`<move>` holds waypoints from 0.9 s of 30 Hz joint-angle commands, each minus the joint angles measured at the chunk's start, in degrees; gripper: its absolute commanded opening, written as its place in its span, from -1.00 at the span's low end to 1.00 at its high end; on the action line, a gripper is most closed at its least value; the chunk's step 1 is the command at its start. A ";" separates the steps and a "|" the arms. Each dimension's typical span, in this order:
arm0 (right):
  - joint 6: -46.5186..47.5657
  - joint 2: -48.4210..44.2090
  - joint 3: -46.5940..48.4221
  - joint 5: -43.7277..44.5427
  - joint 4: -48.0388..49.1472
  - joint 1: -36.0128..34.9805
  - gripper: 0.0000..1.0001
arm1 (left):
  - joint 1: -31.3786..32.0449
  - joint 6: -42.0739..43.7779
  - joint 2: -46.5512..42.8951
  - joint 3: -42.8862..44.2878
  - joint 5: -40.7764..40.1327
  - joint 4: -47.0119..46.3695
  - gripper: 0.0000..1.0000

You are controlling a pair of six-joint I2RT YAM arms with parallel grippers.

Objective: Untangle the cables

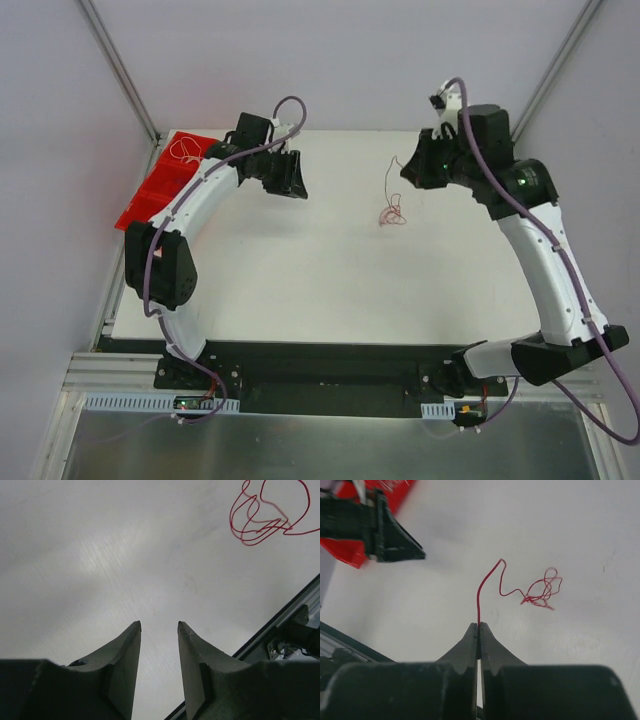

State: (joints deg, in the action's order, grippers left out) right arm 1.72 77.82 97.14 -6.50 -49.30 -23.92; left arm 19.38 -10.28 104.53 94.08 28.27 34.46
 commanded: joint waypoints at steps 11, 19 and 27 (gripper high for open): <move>-5.76 -0.99 3.83 -5.80 6.49 -2.89 -0.99 | -8.65 -0.53 -10.22 -1.53 6.99 -5.54 -0.05; -6.99 -2.32 -26.82 -7.03 5.00 0.45 -0.99 | -9.80 -2.10 -10.76 -8.74 8.45 -5.45 0.13; -6.20 -2.85 -29.55 -6.86 5.27 0.90 -0.99 | 0.73 -2.29 2.41 -5.24 15.32 -0.89 -0.02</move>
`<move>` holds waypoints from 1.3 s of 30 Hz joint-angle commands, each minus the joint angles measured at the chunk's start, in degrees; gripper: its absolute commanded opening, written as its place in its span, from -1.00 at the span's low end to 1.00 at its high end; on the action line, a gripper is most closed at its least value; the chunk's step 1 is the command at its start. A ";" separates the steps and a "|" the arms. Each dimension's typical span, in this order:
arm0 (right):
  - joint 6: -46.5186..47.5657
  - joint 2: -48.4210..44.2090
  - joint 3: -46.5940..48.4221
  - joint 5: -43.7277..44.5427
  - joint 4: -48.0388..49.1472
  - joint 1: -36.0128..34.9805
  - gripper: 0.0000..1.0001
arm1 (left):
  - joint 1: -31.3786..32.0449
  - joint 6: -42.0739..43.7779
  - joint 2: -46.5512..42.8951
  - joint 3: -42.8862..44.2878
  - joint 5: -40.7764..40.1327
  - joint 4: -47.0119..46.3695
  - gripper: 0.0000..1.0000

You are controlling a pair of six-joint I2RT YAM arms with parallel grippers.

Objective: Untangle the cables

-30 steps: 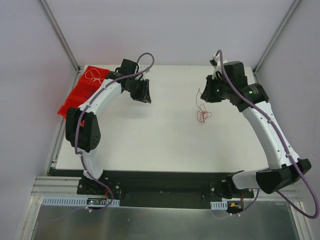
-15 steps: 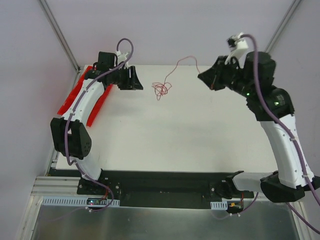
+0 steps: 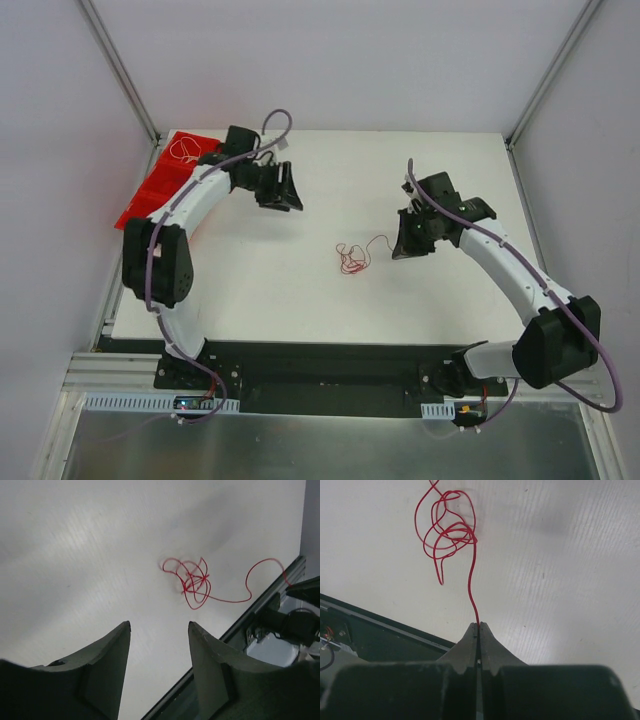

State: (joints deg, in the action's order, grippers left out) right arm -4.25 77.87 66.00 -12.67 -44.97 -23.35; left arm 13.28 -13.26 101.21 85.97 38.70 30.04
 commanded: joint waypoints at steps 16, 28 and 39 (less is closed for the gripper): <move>-0.23 -3.69 0.36 -1.48 1.20 0.77 -0.99 | 18.98 -7.13 22.27 16.94 2.35 5.64 0.15; -0.06 -3.25 0.89 -1.40 1.29 0.77 -0.99 | 20.03 -7.49 25.35 17.47 1.55 6.34 -0.14; 0.47 -2.10 3.61 0.53 -0.47 0.77 -0.99 | 21.18 -6.70 29.31 19.67 4.29 6.69 -0.83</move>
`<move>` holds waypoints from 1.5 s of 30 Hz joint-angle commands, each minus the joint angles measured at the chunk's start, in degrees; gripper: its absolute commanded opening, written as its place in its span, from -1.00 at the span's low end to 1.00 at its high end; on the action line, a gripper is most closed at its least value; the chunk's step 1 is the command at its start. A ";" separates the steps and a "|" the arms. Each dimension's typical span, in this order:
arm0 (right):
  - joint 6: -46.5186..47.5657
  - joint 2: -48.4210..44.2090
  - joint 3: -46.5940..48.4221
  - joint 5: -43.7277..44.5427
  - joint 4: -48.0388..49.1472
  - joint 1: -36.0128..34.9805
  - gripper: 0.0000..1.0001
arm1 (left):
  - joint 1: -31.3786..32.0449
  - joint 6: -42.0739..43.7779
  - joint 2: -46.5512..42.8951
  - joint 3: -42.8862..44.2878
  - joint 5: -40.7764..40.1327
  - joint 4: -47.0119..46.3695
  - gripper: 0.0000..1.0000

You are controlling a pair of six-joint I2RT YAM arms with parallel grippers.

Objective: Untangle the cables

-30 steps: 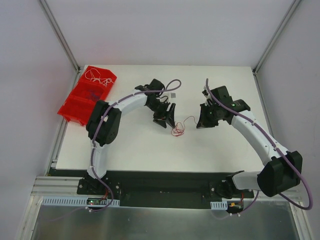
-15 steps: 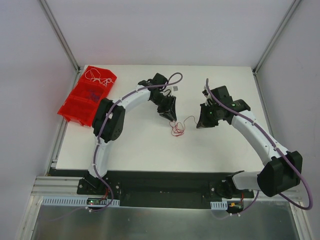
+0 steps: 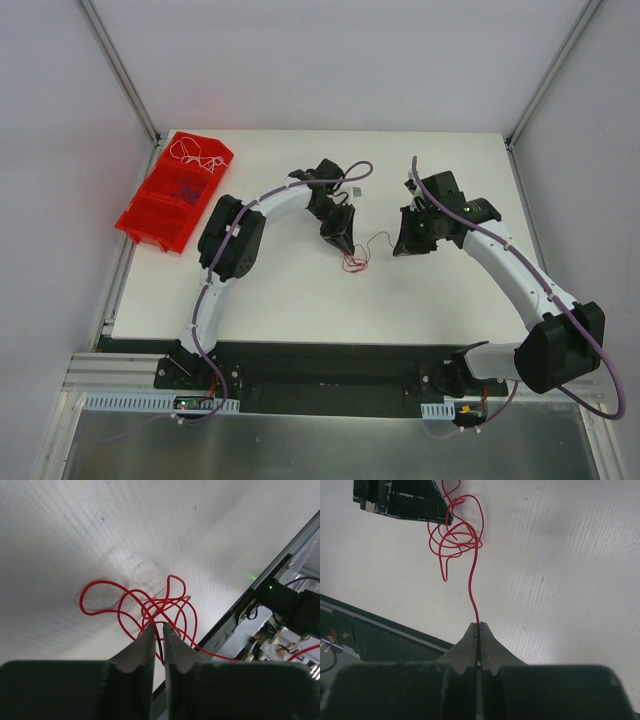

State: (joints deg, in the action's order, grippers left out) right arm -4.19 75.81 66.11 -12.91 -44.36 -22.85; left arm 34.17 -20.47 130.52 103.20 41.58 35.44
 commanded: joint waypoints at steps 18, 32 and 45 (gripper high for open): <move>-2.76 -3.83 14.48 32.85 -9.87 12.20 -0.99 | -17.20 11.06 -30.31 1.66 -45.35 7.53 -1.00; 1.55 3.11 23.89 41.82 -11.36 19.77 -0.99 | -20.19 16.07 -42.09 -8.18 -64.76 9.73 -1.00; 3.83 5.84 25.57 29.80 -6.55 18.83 -0.99 | -24.07 18.71 -44.66 -14.60 -48.96 8.07 -1.00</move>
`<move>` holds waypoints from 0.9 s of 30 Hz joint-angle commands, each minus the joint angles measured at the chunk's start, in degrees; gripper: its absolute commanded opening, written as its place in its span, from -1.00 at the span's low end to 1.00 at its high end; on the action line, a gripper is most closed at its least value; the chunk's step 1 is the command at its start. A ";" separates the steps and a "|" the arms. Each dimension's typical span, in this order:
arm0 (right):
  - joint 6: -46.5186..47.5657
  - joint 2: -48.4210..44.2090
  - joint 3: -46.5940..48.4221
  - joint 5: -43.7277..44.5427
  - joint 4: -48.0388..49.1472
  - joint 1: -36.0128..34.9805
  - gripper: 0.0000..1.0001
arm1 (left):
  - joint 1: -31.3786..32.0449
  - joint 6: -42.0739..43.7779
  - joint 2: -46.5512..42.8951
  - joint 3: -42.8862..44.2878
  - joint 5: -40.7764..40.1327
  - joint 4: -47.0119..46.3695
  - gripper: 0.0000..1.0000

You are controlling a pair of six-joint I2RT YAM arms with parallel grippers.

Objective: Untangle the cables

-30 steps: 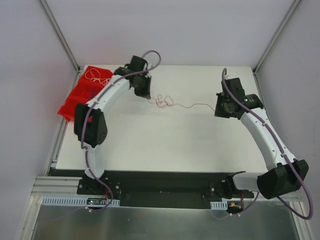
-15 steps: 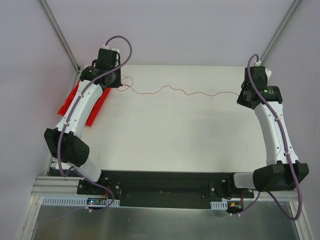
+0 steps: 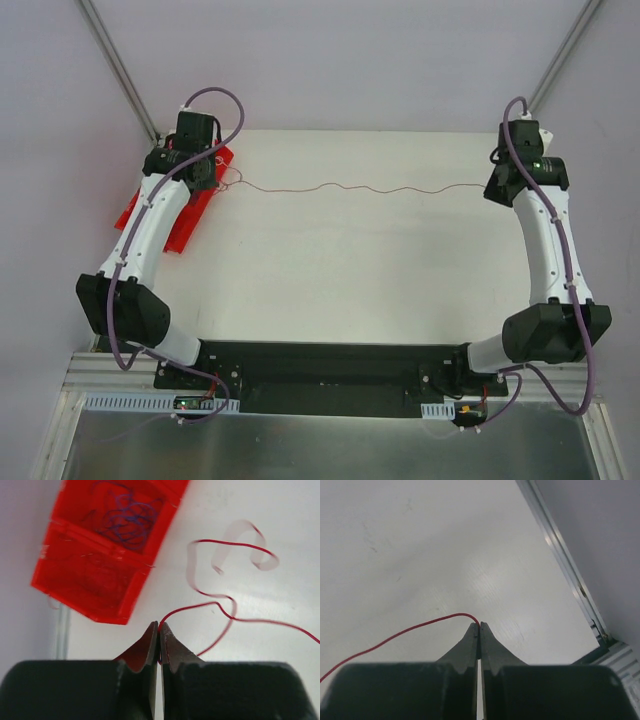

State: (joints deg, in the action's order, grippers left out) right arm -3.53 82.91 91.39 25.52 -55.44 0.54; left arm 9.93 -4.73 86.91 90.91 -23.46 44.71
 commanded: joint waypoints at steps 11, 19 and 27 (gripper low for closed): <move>5.46 8.57 -4.82 -50.72 9.74 -18.80 -0.99 | 9.56 2.79 8.00 -5.22 53.33 -1.03 -1.00; 5.55 16.31 -4.82 -57.07 8.15 -24.97 -0.99 | 13.01 1.48 13.10 -7.86 52.13 -0.50 -0.89; 0.20 25.26 0.70 -62.07 9.74 -25.84 -0.99 | 13.00 1.74 15.12 -6.89 48.07 0.29 0.14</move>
State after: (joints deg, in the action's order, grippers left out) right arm 0.64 103.85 87.46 -31.22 -46.81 -24.97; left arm 22.98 -3.62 101.82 83.40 25.23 44.01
